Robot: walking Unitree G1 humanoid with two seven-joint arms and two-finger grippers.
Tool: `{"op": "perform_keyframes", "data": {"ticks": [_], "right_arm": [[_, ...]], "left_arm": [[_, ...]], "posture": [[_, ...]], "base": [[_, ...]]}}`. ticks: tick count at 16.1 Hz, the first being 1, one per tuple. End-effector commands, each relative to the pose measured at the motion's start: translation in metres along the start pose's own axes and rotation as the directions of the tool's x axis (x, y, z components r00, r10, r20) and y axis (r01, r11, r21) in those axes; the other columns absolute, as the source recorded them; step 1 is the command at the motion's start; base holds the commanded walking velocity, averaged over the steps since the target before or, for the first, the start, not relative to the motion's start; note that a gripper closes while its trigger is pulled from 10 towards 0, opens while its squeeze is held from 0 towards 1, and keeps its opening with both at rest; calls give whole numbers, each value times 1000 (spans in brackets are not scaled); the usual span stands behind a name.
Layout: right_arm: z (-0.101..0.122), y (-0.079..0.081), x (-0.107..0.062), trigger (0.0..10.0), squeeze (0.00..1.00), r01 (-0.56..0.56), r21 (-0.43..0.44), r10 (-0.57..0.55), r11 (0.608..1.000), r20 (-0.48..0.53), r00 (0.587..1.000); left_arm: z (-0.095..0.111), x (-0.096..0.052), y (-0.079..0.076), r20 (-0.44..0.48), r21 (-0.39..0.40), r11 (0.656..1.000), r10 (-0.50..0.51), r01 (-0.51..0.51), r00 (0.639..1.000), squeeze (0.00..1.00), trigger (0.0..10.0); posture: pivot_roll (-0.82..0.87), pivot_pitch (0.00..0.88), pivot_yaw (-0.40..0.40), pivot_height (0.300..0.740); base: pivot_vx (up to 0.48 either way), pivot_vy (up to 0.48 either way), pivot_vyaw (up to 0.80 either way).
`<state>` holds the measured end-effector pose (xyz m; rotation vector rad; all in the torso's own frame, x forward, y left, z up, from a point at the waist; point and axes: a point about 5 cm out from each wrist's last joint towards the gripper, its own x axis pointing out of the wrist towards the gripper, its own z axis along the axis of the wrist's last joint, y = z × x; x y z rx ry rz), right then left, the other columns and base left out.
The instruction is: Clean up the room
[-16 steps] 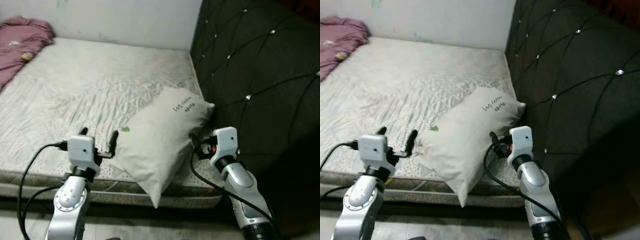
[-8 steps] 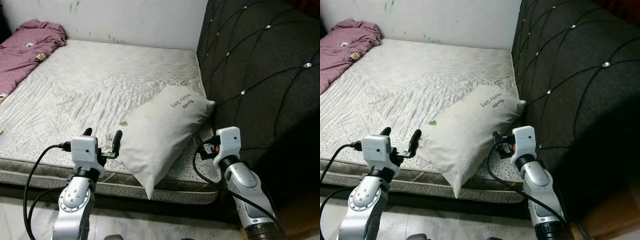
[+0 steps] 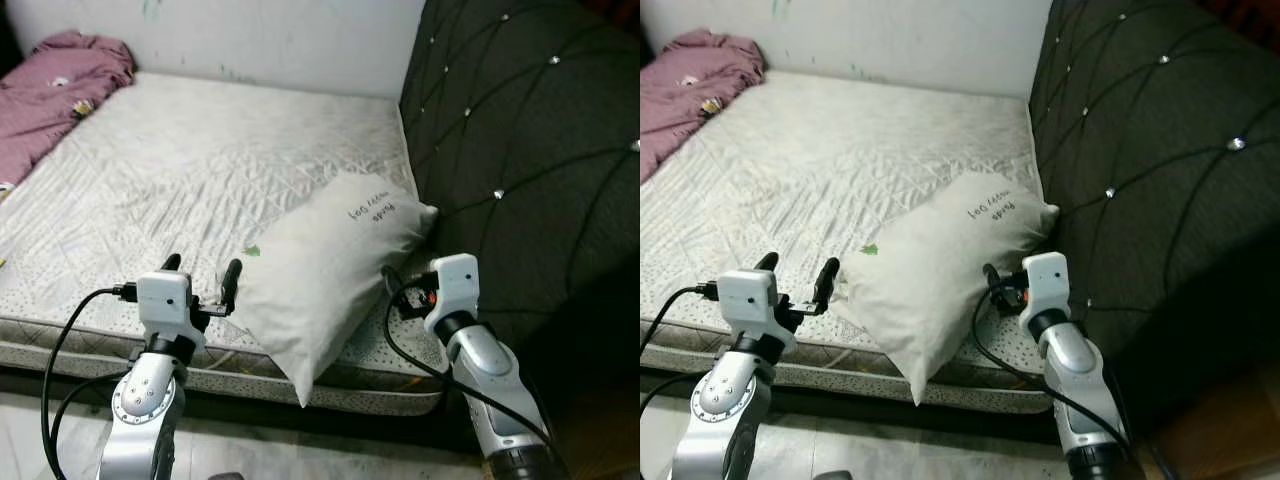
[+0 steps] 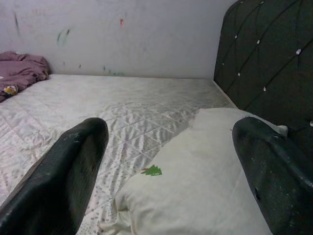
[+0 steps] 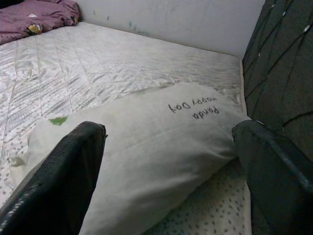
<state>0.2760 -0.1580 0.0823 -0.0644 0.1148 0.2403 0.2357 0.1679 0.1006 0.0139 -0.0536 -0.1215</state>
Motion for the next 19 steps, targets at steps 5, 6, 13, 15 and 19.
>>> {"op": "perform_keyframes", "data": {"ticks": [5, 6, 13, 15, 19], "right_arm": [[2, -1, 0, 10000, 0, -5, -8, 5, 1000, 8, 1000], [2, -1, 0, 10000, 0, -6, -8, 6, 1000, 8, 1000], [2, -2, 0, 10000, 0, -2, -6, 2, 1000, 5, 1000], [2, -2, 0, 10000, 0, -2, -5, 2, 1000, 5, 1000], [2, -2, 0, 10000, 0, -1, -2, 1, 1000, 4, 1000]], "left_arm": [[2, 0, -2, 12, 7, 1000, -22, 22, 1000, 0, 10000], [2, 0, -2, 11, 7, 1000, -22, 22, 1000, 0, 10000], [1, 0, -2, 0, 3, 1000, -18, 18, 1000, 0, 10000], [0, 0, -1, -10, -10, 1000, -2, 2, 1000, 0, 10000], [0, 1, -1, -13, -21, 1000, 1, -1, 1000, 0, 10000]], "posture": [[29, 0, -52, 740], [29, 0, -52, 740], [27, 0, -50, 740], [27, 0, -51, 740], [27, 0, -51, 740]], "base": [[356, 0, 0], [356, 0, 0], [243, 0, 0], [0, 0, 0], [0, 240, 0]]}}
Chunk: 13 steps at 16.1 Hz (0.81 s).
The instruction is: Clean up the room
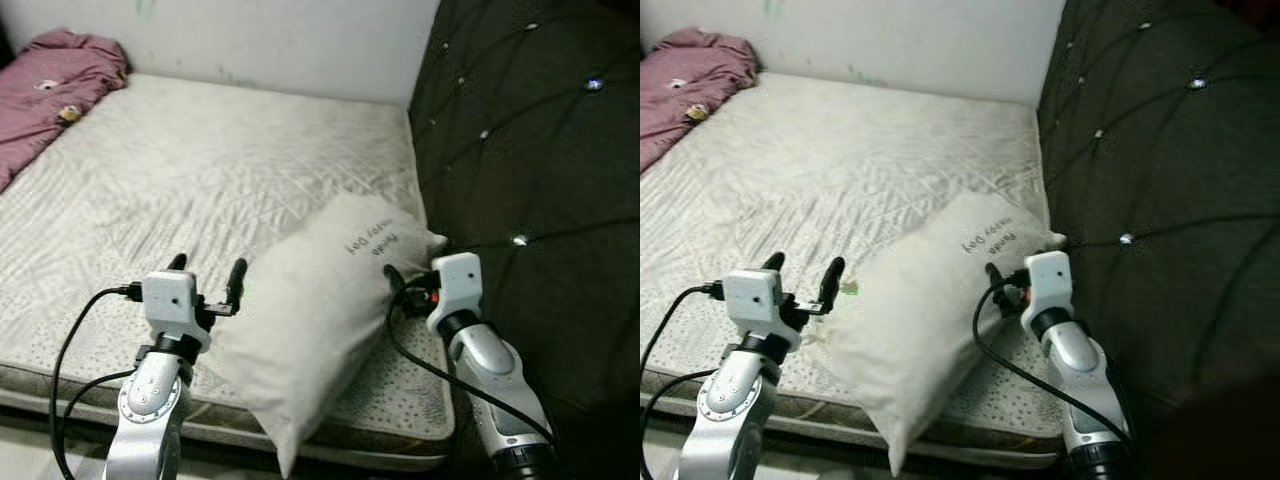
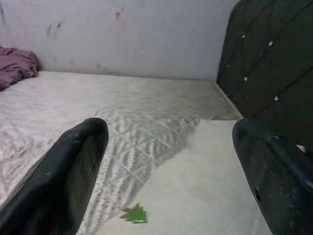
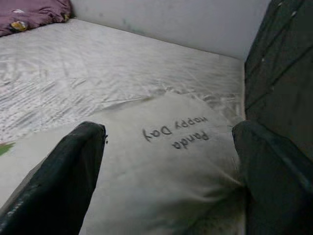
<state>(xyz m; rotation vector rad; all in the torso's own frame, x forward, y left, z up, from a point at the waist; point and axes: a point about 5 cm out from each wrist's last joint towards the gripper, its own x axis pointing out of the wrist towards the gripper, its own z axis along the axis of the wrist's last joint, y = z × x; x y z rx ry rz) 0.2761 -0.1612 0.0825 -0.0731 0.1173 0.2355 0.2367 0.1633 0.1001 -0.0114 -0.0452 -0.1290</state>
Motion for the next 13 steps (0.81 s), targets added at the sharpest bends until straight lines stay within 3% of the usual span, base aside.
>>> {"op": "perform_keyframes", "data": {"ticks": [1, 7, 10, 13], "right_arm": [[2, 1, 1, 10000, 0, -5, 6, 5, 1000, 8, 1000], [3, 0, 1, 10000, 0, 3, 7, -3, 1000, 11, 1000], [3, 0, 2, 10000, 0, 4, 9, -4, 1000, 10, 1000], [3, 0, 2, 10000, 0, 9, 16, -9, 1000, 9, 1000]], "left_arm": [[0, -1, 4, -8, 2, 1000, 10, -10, 1000, 0, 10000], [0, 1, 6, -16, 8, 1000, 21, -21, 1000, 0, 10000], [1, 1, 4, -1, 17, 1000, 11, -11, 1000, 0, 10000], [3, 0, 4, 10, 7, 1000, 1, -2, 1000, 0, 10000]], "posture": [[26, 0, -50, 740], [25, 0, -49, 740], [27, 0, -47, 740], [30, 0, -44, 740]], "base": [[0, 480, 0], [0, 480, 0], [0, 0, 0], [0, 0, -800]]}}
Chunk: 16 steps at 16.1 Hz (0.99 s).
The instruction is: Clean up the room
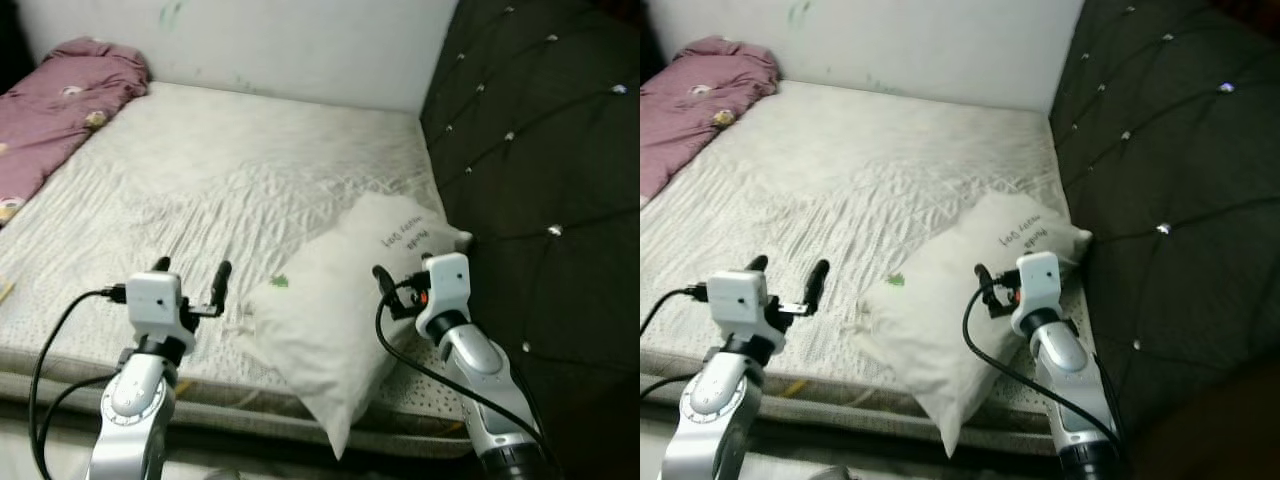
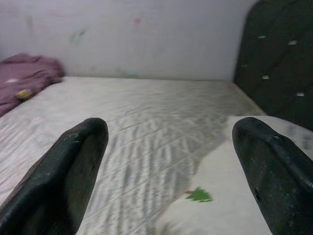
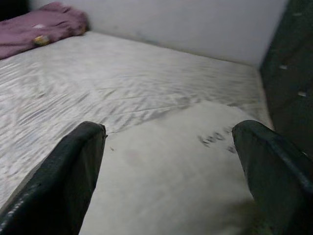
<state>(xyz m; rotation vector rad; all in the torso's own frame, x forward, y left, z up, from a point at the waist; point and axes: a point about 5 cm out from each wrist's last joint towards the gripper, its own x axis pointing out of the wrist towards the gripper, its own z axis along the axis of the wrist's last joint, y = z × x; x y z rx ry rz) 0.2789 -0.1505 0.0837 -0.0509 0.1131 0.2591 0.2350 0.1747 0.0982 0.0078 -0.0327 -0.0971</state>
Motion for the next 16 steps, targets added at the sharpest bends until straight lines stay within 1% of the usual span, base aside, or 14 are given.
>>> {"op": "perform_keyframes", "data": {"ticks": [1, 3, 4, 5, 7, 8, 9, 10, 11, 12, 13, 14, 15, 16], "right_arm": [[1, -10, -3, 10000, 0, 34, -3, -34, 999, 2, 999], [0, -11, -3, 10000, 0, 43, 6, -43, 999, 2, 999], [0, -12, -4, 10000, 0, 53, 15, -53, 998, 2, 999], [0, -12, -4, 10000, 0, 66, 28, -66, 997, 1, 998], [-1, -13, -3, 10000, 0, 80, 37, -80, 996, -1, 997], [0, -14, -3, 10000, 0, 91, 40, -91, 995, 6, 996], [0, -14, -3, 10000, 0, 93, 40, -94, 995, 8, 996], [1, -14, -3, 10000, 0, 96, 42, -97, 994, 10, 995], [1, -15, -2, 10000, 0, 108, 52, -109, 993, 10, 994], [1, -17, -3, 10000, 0, 129, 72, -130, 989, 14, 991], [3, -19, -3, 10000, 0, 153, 91, -156, 984, 26, 987], [8, -21, -4, 10000, 0, 178, 112, -185, 978, 60, 981], [11, -21, -5, 10000, 0, 188, 128, -199, 974, 76, 977], [16, -21, -6, 10000, 0, 189, 167, -207, 968, 97, 973]], "left_arm": [[4, 3, -7, 17, -20, 999, -29, 30, 999, 0, 10000], [4, 2, -4, 22, -53, 999, -11, 12, 1000, 0, 10000], [4, 1, -1, 30, -53, 999, 9, -8, 999, 0, 10000], [3, 0, 3, 31, -30, 998, 64, -63, 997, 0, 10000], [4, 0, 8, 37, -27, 993, 112, -111, 993, 0, 10000], [5, 1, 15, 40, -28, 985, 169, -168, 985, 0, 10000], [6, 1, 18, 42, -32, 982, 190, -189, 981, 0, 10000], [6, 1, 19, 44, -20, 980, 197, -197, 979, 0, 10000], [6, -1, 19, 36, 37, 974, 220, -221, 975, 0, 10000], [5, -3, 20, 20, 55, 965, 256, -257, 966, 0, 10000], [5, -7, 21, 27, 43, 966, 252, -253, 967, 0, 10000], [6, -11, 23, 40, 24, 968, 250, -251, 967, 0, 10000], [5, -13, 27, 35, 26, 957, 286, -287, 957, 0, 10000], [4, -17, 35, 23, 6, 935, 353, -353, 935, 0, 10000]], "posture": [[30, 0, -44, 740], [29, 0, -43, 740], [27, 0, -39, 740], [27, 0, -36, 740], [27, 0, -32, 740], [30, 0, -31, 740], [31, 0, -31, 740], [35, 0, -31, 740], [37, 0, -31, 740], [43, 0, -25, 740], [49, 0, -22, 740], [52, 0, -20, 740], [52, 0, -20, 740], [56, 0, -21, 740]], "base": [[0, 0, -800], [0, 0, 0], [0, 0, 0], [0, 0, -800], [0, 0, -800], [0, 0, -800], [0, 0, -800], [0, 0, -800], [0, 0, -800], [0, 0, -800], [0, 0, 0], [0, 0, 0], [0, 0, 0], [0, 0, 0]]}}
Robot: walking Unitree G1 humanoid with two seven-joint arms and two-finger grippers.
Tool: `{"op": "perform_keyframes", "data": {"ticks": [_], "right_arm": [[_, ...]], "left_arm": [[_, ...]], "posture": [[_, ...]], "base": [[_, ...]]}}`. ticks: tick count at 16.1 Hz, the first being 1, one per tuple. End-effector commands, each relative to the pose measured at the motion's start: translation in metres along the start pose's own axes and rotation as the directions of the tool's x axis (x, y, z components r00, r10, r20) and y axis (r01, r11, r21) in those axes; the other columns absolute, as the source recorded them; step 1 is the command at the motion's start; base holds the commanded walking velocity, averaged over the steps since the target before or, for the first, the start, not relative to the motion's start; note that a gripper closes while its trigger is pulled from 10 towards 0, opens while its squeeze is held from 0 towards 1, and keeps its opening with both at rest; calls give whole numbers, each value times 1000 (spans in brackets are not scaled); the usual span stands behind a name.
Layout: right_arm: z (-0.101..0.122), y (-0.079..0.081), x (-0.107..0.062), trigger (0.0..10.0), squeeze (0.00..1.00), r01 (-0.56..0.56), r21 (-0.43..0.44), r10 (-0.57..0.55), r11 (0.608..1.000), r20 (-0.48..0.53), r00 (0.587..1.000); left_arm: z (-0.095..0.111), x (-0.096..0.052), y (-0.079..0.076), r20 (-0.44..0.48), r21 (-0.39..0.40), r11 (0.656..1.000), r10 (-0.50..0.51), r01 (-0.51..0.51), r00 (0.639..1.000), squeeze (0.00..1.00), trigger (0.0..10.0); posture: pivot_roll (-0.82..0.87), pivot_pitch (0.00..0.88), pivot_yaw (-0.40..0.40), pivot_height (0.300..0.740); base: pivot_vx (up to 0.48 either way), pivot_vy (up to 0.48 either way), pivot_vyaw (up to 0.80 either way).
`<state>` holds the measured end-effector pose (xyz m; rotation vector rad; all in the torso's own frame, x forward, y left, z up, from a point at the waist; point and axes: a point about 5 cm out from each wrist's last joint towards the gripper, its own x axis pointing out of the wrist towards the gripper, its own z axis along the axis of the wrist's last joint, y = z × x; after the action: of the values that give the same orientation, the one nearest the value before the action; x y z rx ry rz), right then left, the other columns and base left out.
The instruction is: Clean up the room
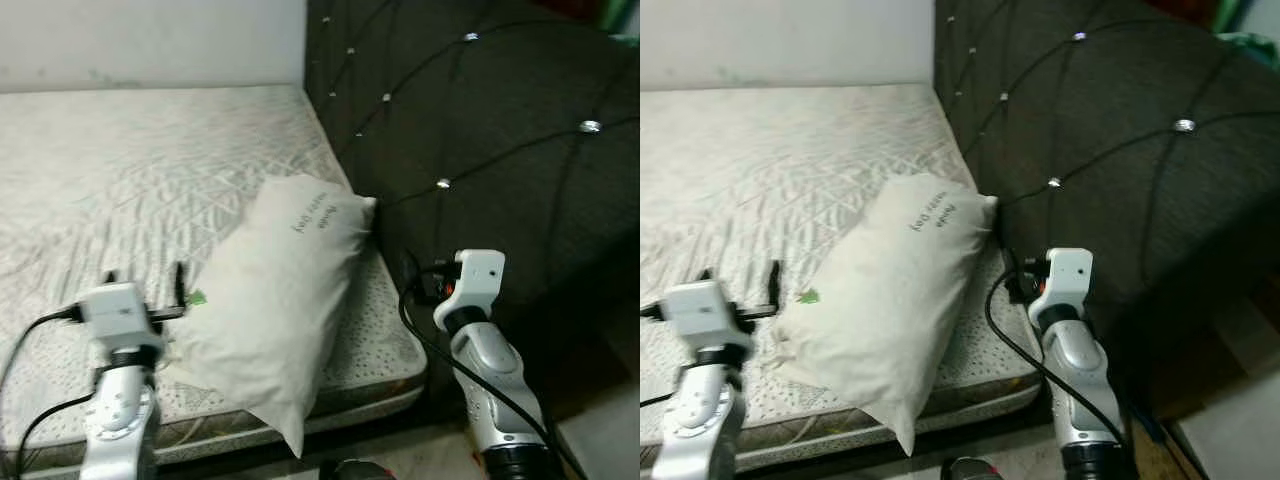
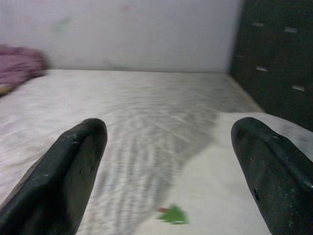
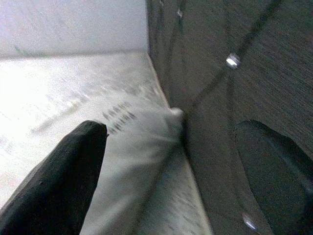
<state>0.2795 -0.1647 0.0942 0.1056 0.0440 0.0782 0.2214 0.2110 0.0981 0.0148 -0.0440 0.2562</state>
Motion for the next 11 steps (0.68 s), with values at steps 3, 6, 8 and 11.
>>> {"op": "perform_keyframes", "data": {"ticks": [3, 6, 8, 11], "right_arm": [[8, 3, 1, 10000, 0, -19, 42, 17, 999, 34, 999], [9, 8, 6, 10000, 0, -31, 20, 31, 999, 29, 999], [8, 10, 6, 10000, 0, -29, 22, 28, 999, 21, 999], [6, 13, 5, 10000, 0, -30, 8, 30, 1000, 2, 1000]], "left_arm": [[0, 1, 6, -19, -37, 997, 63, -64, 998, 0, 10000], [1, 2, 4, -15, -33, 998, 45, -46, 999, 0, 10000], [1, 2, 4, -16, -37, 999, 38, -38, 999, 0, 10000], [1, 4, 3, -17, -42, 999, 22, -23, 1000, 0, 10000]], "posture": [[70, 0, -24, 740], [76, 0, -23, 740], [73, 0, -21, 740], [65, 0, -17, 740]], "base": [[0, 0, 0], [0, 0, 0], [0, 0, 0], [0, 0, 0]]}}
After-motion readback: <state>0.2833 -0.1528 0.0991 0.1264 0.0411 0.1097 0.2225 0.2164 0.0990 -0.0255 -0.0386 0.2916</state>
